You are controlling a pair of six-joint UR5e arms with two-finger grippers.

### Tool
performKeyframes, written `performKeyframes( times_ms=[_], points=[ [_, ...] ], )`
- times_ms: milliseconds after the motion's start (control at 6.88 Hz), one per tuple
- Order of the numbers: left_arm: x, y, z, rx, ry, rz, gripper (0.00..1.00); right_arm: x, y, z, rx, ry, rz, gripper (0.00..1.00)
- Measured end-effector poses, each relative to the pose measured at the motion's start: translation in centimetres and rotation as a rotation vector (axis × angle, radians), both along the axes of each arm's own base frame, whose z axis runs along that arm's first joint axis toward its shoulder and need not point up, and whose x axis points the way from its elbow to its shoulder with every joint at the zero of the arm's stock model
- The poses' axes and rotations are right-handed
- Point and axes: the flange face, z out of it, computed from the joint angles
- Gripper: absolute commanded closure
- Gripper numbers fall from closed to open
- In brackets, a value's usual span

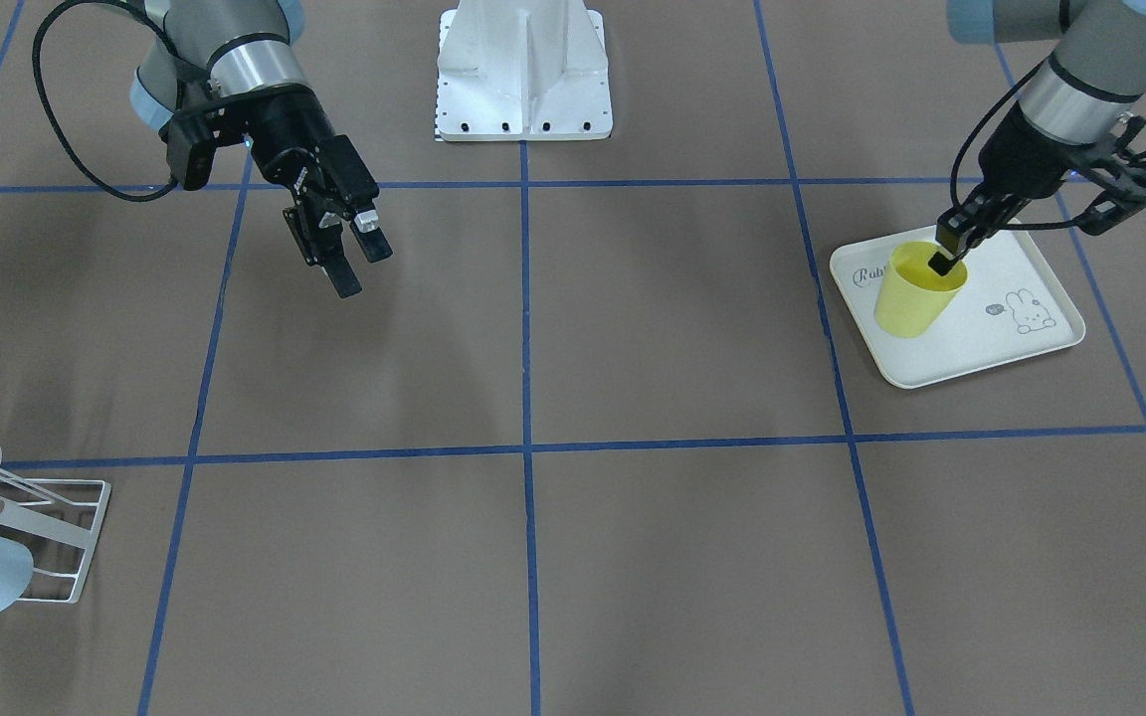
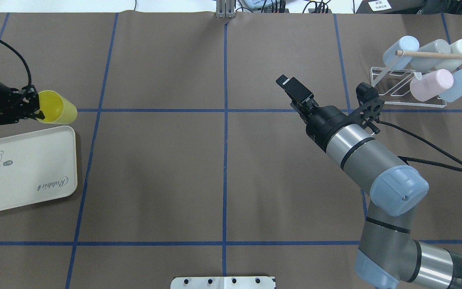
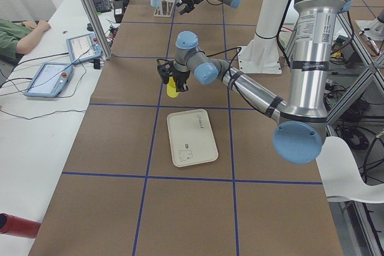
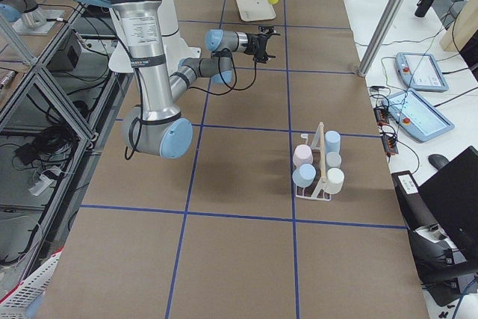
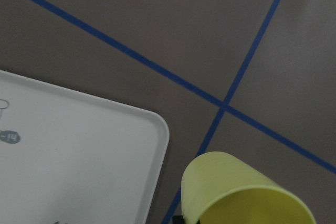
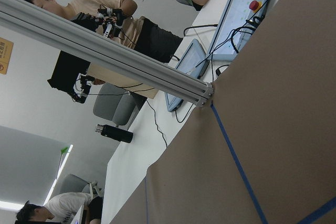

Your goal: Transfer IKEA cup to right arm and place on rack

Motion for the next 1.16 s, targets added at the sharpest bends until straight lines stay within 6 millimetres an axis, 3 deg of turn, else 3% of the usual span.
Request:
performKeyframes(
  times_ms=[291,436,581,872,1163],
  points=[
    [6.9,-0.1,-2.9,0.023,0.124,-0.174,1.0,-0.2,0.3,-0.3,0.001,-0.008,-0.005,0.0],
    [9.3,-0.2,-3.9,0.016,0.263,-0.254,1.0,-0.2,0.3,-0.4,0.002,-0.01,-0.006,0.0],
    [10.6,-0.1,-4.8,0.014,0.439,-0.324,1.0,-0.2,0.4,-0.5,0.003,-0.013,-0.007,0.0],
    [12.5,2.3,-5.7,0.053,0.793,-0.404,1.0,0.0,0.5,-1.4,-0.009,-0.082,-0.011,0.0],
    [13.6,5.2,-4.2,0.112,1.087,-0.388,1.0,0.5,1.1,-2.8,0.018,-0.202,-0.024,0.0]
  ],
)
